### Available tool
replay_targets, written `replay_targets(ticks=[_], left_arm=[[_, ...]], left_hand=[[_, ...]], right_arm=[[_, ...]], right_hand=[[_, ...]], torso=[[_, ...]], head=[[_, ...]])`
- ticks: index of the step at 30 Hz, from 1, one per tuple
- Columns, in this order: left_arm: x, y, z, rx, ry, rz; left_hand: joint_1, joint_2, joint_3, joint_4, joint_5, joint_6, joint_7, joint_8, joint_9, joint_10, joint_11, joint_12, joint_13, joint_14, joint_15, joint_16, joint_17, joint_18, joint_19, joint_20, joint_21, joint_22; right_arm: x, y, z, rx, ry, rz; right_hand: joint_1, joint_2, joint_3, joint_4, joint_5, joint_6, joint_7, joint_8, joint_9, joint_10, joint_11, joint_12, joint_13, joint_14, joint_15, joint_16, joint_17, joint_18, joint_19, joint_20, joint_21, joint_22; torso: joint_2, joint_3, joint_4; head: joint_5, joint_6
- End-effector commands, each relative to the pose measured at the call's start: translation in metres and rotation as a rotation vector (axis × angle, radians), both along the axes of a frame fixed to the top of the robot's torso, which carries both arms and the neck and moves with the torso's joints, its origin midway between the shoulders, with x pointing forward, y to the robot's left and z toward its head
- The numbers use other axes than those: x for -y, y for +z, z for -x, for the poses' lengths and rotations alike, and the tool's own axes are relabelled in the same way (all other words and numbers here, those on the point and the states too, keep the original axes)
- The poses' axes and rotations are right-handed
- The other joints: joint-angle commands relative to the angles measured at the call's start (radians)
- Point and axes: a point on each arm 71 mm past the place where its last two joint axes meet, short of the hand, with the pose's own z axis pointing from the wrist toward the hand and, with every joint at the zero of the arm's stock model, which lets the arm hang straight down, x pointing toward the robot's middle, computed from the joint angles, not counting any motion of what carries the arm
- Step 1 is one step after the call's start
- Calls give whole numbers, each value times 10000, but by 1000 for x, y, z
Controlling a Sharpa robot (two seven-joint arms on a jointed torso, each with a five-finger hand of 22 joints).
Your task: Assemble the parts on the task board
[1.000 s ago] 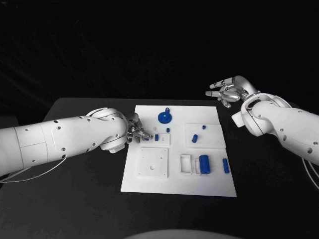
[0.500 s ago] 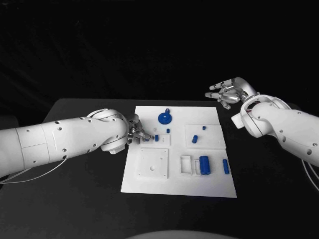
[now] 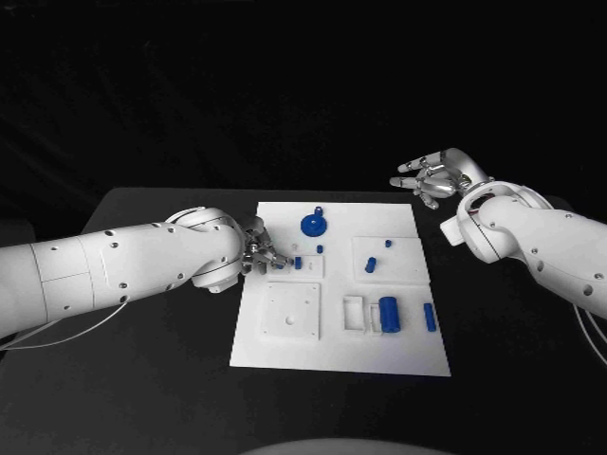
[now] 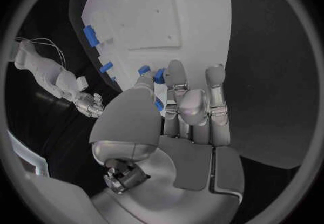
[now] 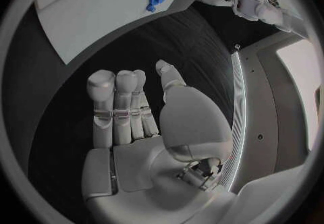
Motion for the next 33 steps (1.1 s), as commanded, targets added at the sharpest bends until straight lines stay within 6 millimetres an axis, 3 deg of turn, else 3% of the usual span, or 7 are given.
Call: replay_targets(ticks=[1, 5, 12, 15, 23, 28, 33], left_arm=[[-1, -6, 2, -264, 47, -98], [-2, -6, 2, -317, 27, -132], [-3, -6, 3, -362, -3, -132], [-4, -6, 3, -371, 10, -112], [-4, -6, 4, -392, 21, -62], [-5, -6, 4, -350, 44, 46], [-6, -4, 5, -335, 130, 392]], left_hand=[[1, -95, 24, 20, -43, -20, 61, -26, 15, 533, 31, 3, 10, -25, -57, -36, 7, -151, 33, -62, -44, 175], [-12, -356, 97, 145, -257, 6, 75, -34, 19, 532, 40, -26, 1, -30, -37, -42, 5, -171, -12, -46, -59, 178], [-305, -979, 129, 511, -2557, -8, 118, -42, 49, 528, 74, -107, 1, -77, -19, -122, -101, -166, -46, -29, -85, 175], [-789, -1238, 15, 559, -3817, -33, 126, -56, 31, 528, 80, -101, 13, -75, -17, -114, -85, -171, -50, -29, -90, 176], [-948, -1364, -128, 563, -3866, -68, 130, -78, -31, 530, 73, -125, -32, -94, -48, -136, -86, -220, -58, -85, -99, 175], [-733, -1186, 71, 550, -3805, -79, 142, -80, -80, 527, 85, -123, -38, -88, -34, -157, -103, -214, -49, -67, -102, 174], [-425, -842, 235, 518, -2300, -105, 157, -95, -237, 523, 98, -184, -23, -109, -20, -215, -191, -171, -53, -35, -130, 170]], right_arm=[[-1, 0, 0, -15, 149, -10], [-1, 0, 0, -20, 147, -7], [0, -1, 1, -41, 134, -22], [0, -1, 1, -47, 128, -21], [0, -2, 1, -77, 124, -14], [0, -3, 1, -104, 135, -14], [0, -5, 1, -139, 140, -14]], right_hand=[[-52, -8, 13, 71, 56, -76, 15, 55, 15, -18, -7, 40, -17, 42, -22, -33, 12, 172, 545, -66, -48, -11], [-29, -16, 25, 75, 59, -81, 17, 56, 16, -20, -8, 36, -24, 41, -22, -42, 9, 172, 543, -66, -58, -22], [-86, 12, 8, 116, -1, -80, 16, 57, 16, -18, -4, 27, -31, 40, -20, -44, 8, 173, 543, -65, -62, -24], [-90, 9, -2, 123, 15, -87, 17, 56, 16, -18, -5, 9, -45, 40, -20, -48, 6, 173, 542, -65, -67, -27], [-87, 4, -7, 131, 33, -100, 19, 55, 15, -6, -5, -15, -65, 40, -21, -52, 4, 174, 542, -65, -79, -33], [-87, 4, -7, 131, 33, -100, 19, 55, 15, -6, -5, -15, -65, 40, -21, -52, 4, 174, 542, -65, -79, -33], [-87, 4, -7, 131, 33, -100, 19, 55, 15, -6, -5, -15, -65, 40, -21, -52, 4, 174, 542, -65, -79, -33]], torso=[[-1, -3, -2], [2, -6, 0], [-4, -12, 4], [0, -9, 7], [2, -10, 8], [2, -7, 4], [-3, -13, -3]], head=[[9, 13], [-5, -21], [-13, -32], [-12, -27], [-28, -34], [-12, -39], [-18, -22]])
